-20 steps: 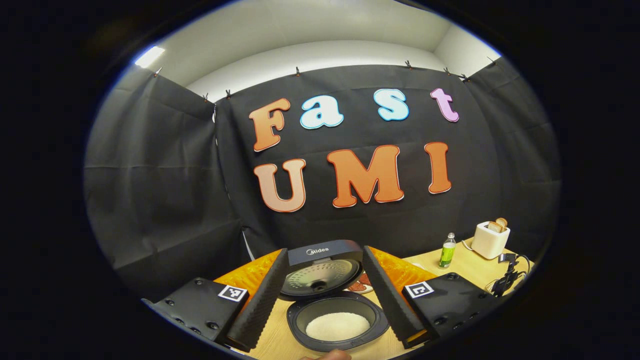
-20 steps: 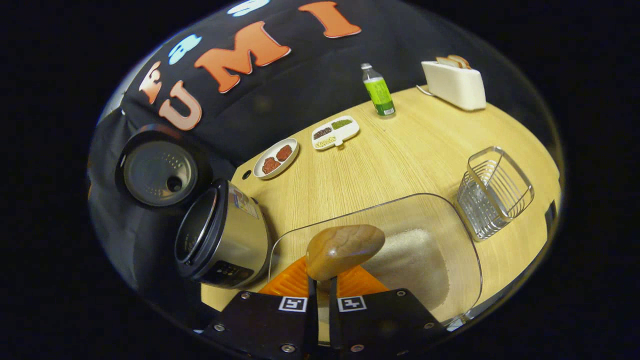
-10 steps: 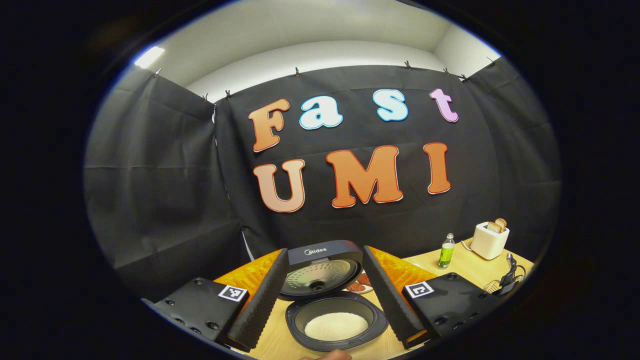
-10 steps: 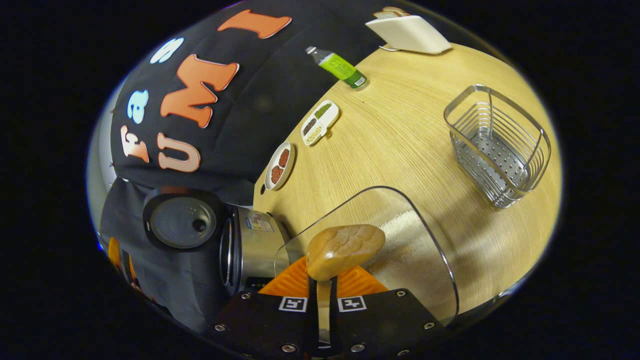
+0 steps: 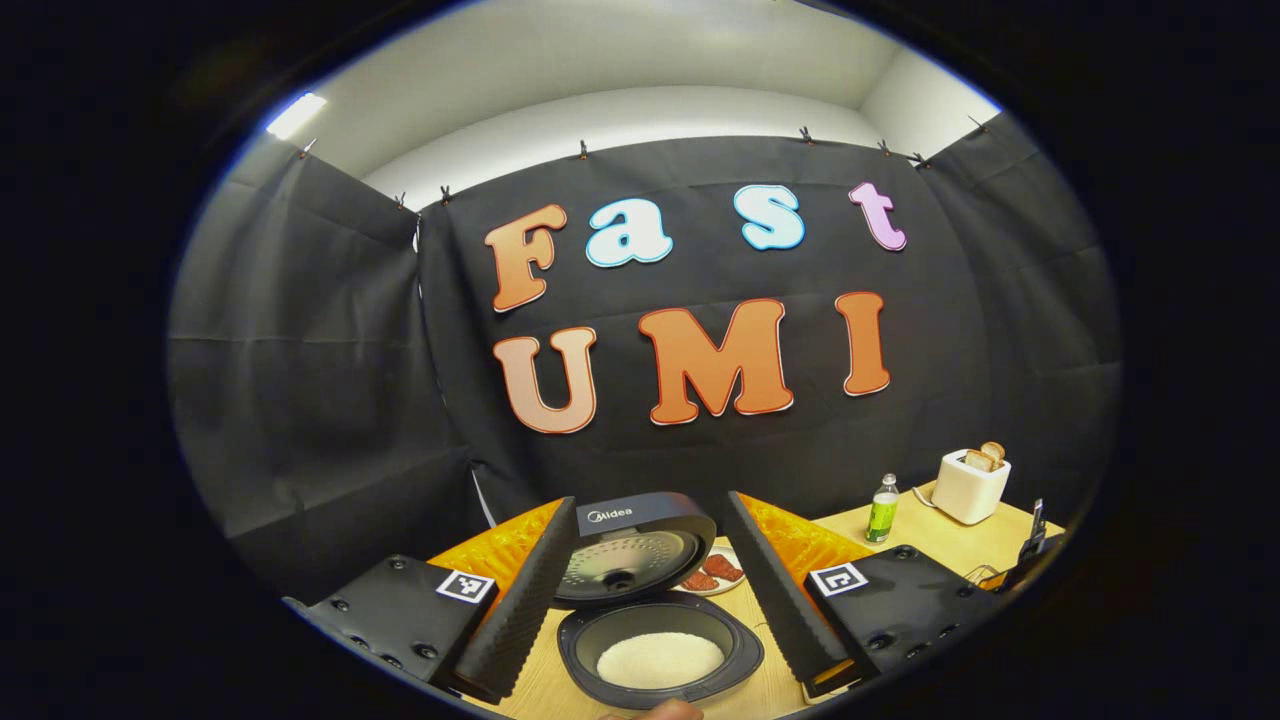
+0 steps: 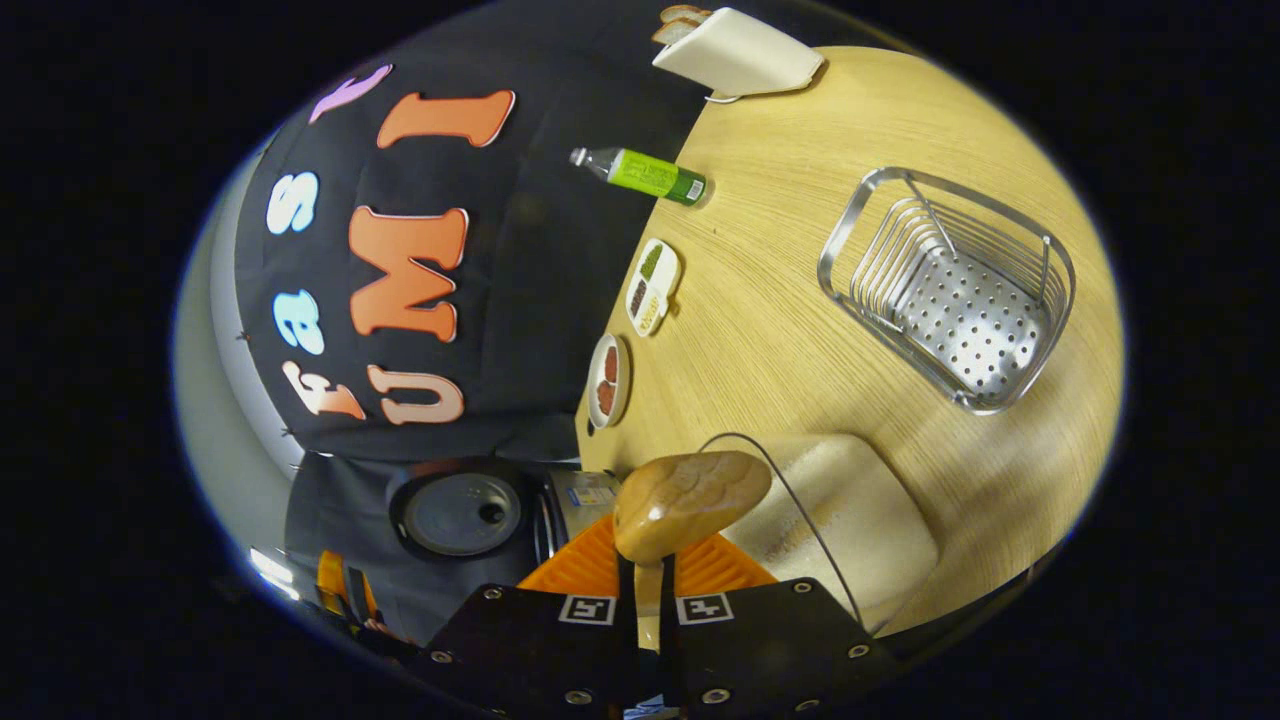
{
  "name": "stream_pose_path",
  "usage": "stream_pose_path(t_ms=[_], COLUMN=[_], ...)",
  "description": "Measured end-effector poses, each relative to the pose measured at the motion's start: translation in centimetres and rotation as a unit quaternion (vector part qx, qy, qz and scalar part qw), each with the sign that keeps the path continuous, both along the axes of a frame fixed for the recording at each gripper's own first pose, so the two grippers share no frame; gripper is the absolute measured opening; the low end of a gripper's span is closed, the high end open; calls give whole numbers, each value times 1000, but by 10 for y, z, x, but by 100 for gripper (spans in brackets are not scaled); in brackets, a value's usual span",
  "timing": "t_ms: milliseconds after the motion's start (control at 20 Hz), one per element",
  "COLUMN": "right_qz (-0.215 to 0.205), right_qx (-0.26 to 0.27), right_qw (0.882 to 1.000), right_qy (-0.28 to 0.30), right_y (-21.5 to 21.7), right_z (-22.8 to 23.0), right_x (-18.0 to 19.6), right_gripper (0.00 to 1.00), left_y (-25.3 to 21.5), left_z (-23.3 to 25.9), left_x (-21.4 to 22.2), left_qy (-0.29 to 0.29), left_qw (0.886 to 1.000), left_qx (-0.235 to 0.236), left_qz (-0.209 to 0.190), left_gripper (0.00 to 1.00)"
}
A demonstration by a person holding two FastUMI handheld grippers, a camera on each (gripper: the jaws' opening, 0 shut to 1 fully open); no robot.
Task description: Close the left gripper, press the button to open the rice cooker; take a wooden spoon from the chopstick holder with the right hand, scoop a spoonful of rice and pour it into the rice cooker, then put the wooden spoon back into the chopstick holder.
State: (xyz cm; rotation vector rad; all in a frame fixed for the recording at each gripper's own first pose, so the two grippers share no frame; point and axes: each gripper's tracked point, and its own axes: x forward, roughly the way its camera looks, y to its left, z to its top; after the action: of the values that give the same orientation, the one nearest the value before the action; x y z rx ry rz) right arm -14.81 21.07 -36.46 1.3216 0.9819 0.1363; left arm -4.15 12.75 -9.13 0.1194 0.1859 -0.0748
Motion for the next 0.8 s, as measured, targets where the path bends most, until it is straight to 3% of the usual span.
stream_pose_path(t_ms=[150, 400, 600, 800], right_qz=[-28, -72, -56, -13], right_qx=[50, 158, 193, 187], right_qw=[998, 983, 977, 980], right_qy=[-25, -57, -67, -71], right_y=[-13, -5, 31, 79], right_z=[30, 83, 112, 134], right_x=[17, 47, 66, 86], right_gripper=[8, 8, 8, 7], left_y=[-2, 2, 16, 42], left_z=[3, 5, 6, 5], left_x=[2, 4, 1, -2], left_qy=[-4, -11, -17, -19], left_qw=[1000, 1000, 999, 998], left_qx=[-4, -12, -16, -12], left_qz=[1, 9, 24, 52], left_gripper=[90, 91, 91, 91])
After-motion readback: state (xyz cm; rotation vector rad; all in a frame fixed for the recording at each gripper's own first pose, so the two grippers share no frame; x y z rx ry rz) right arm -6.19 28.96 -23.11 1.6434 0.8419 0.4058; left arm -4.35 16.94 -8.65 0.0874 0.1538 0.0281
